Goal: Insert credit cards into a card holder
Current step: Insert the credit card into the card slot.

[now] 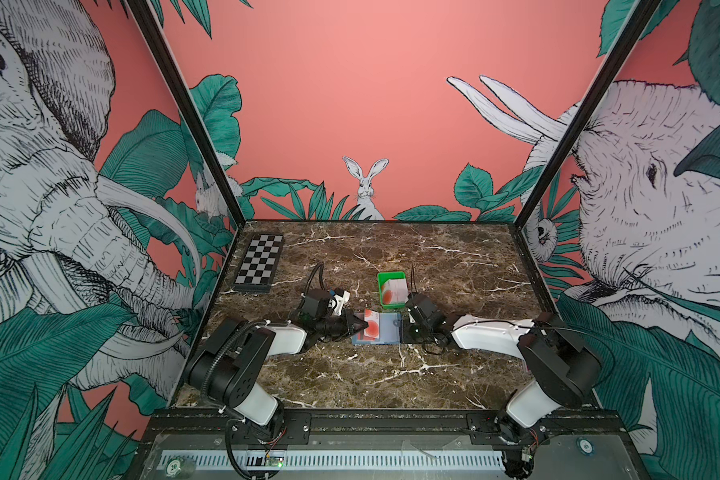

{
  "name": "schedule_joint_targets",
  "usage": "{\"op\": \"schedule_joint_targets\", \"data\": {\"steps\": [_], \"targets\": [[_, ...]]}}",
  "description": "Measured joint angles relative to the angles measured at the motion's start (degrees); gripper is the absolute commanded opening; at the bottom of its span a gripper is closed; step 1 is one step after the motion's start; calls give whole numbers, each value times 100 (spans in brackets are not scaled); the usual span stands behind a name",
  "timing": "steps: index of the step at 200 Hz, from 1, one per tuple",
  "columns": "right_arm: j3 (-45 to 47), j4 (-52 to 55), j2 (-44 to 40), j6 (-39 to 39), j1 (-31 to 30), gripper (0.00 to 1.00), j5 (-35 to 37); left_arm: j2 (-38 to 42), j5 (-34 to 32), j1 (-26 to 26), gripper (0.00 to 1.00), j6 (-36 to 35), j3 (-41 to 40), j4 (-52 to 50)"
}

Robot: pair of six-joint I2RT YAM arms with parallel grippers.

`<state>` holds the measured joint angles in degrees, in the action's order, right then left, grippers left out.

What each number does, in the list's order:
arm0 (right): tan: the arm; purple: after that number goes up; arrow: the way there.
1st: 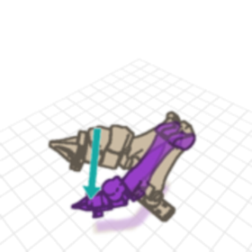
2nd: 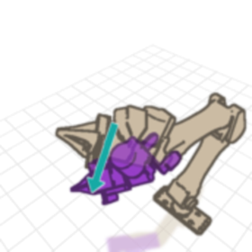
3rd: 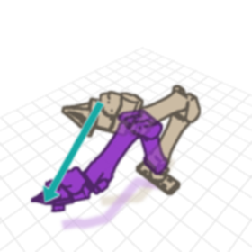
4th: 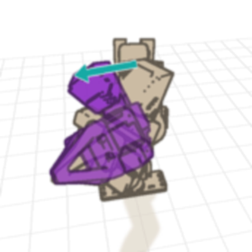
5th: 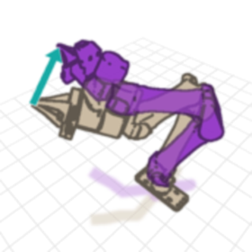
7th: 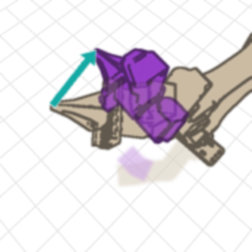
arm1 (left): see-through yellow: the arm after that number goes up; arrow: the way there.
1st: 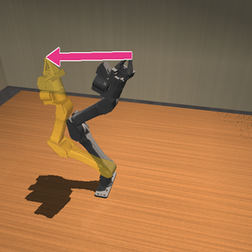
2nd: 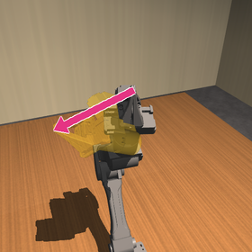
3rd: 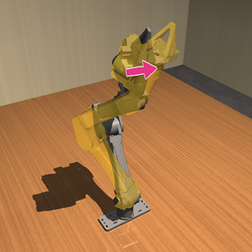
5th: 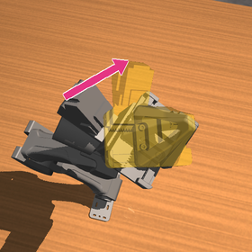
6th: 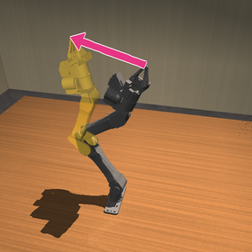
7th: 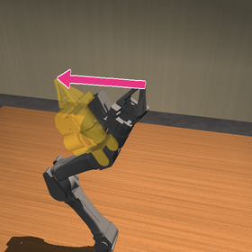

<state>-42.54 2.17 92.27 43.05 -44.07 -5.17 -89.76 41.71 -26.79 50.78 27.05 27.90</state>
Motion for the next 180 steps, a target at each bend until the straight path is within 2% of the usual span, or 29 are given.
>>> {"op": "schedule_joint_targets", "data": {"steps": [136, 180], "targets": [[0, -15, 7, 2, 0, 10, 0, -688, 59, 0, 0, 472, -177, 1110], [0, -15, 7, 2, 0, 10, 2, -710, 101, 0, 0, 496, -195, 1187]]}}
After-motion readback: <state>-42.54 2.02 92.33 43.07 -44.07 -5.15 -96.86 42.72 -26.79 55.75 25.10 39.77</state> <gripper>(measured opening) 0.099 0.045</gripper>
